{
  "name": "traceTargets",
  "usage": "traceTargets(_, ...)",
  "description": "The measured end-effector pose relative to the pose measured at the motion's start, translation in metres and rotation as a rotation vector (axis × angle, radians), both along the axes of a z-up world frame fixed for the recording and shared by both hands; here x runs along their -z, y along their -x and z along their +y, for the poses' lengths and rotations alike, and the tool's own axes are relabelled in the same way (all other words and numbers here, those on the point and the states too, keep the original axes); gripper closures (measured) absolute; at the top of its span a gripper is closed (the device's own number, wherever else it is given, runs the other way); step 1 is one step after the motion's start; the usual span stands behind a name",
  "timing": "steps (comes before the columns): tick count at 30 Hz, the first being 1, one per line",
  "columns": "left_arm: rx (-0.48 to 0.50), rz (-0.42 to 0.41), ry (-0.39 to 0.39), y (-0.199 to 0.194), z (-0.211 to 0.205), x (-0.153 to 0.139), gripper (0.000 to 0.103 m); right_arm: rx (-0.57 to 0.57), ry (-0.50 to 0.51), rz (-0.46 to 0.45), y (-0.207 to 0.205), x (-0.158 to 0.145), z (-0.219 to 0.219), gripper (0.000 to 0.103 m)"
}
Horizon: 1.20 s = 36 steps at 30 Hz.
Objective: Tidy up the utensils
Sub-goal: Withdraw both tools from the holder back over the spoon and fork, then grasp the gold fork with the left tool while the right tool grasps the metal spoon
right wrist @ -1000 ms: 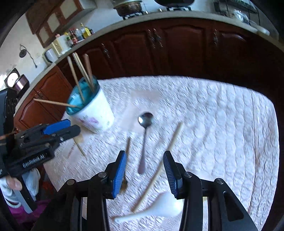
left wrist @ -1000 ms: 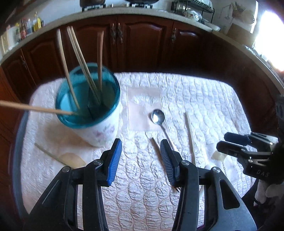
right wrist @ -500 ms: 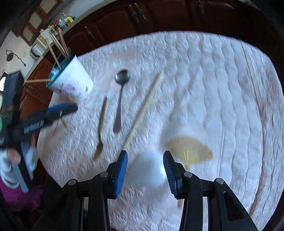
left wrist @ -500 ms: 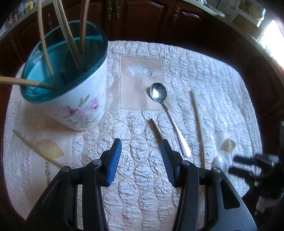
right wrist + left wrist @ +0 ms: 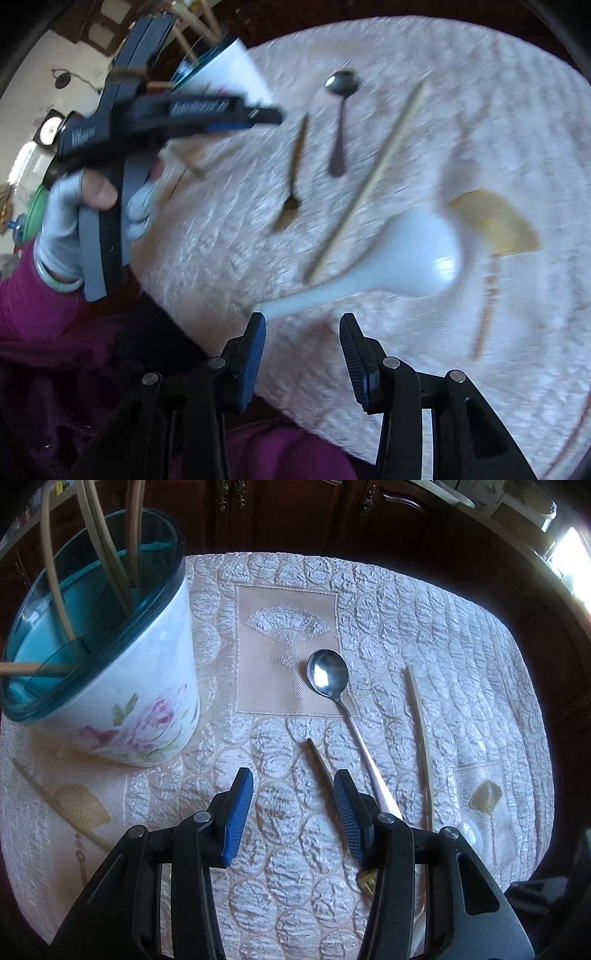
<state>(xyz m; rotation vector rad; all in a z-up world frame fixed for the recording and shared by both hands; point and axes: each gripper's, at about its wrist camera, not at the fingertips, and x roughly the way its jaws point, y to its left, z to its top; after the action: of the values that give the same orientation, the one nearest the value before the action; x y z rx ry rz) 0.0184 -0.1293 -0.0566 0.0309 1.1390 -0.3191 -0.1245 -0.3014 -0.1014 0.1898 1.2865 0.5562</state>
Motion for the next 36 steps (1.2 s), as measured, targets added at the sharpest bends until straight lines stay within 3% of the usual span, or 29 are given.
traceTargets(5,0.015,0.020,-0.010,-0.005,-0.006,0.007,0.058,-0.042,0.035,-0.004,0.003,0.004,0.014,0.062)
traceTargets(12,-0.006,0.051,0.017,-0.019,-0.014,0.020,0.059,0.022,0.029,-0.067,-0.025,-0.020,0.001,0.062)
traceTargets(14,-0.001,0.055,0.018,-0.021,-0.018,0.026,0.071,0.052,0.047,-0.099,-0.038,-0.026,-0.004,0.062)
traceTargets(15,0.003,0.051,0.006,-0.023,-0.020,0.028,0.085,0.068,0.054,-0.109,-0.045,-0.028,-0.006,0.062)
traceTargets(16,0.009,0.036,0.000,-0.023,-0.022,0.029,0.091,0.079,0.056,-0.114,-0.050,-0.028,-0.008,0.062)
traceTargets(22,-0.007,0.047,0.060,-0.023,-0.002,0.023,0.092,0.117,0.075,-0.140,-0.093,-0.024,0.006,0.074)
traceTargets(29,-0.033,0.033,0.098,-0.016,0.023,0.007,0.093,0.171,0.101,-0.247,-0.166,-0.027,0.013,0.074)
traceTargets(36,-0.043,0.036,0.121,-0.017,0.033,0.001,0.094,0.040,0.156,-0.225,-0.229,-0.007,0.028,0.074)
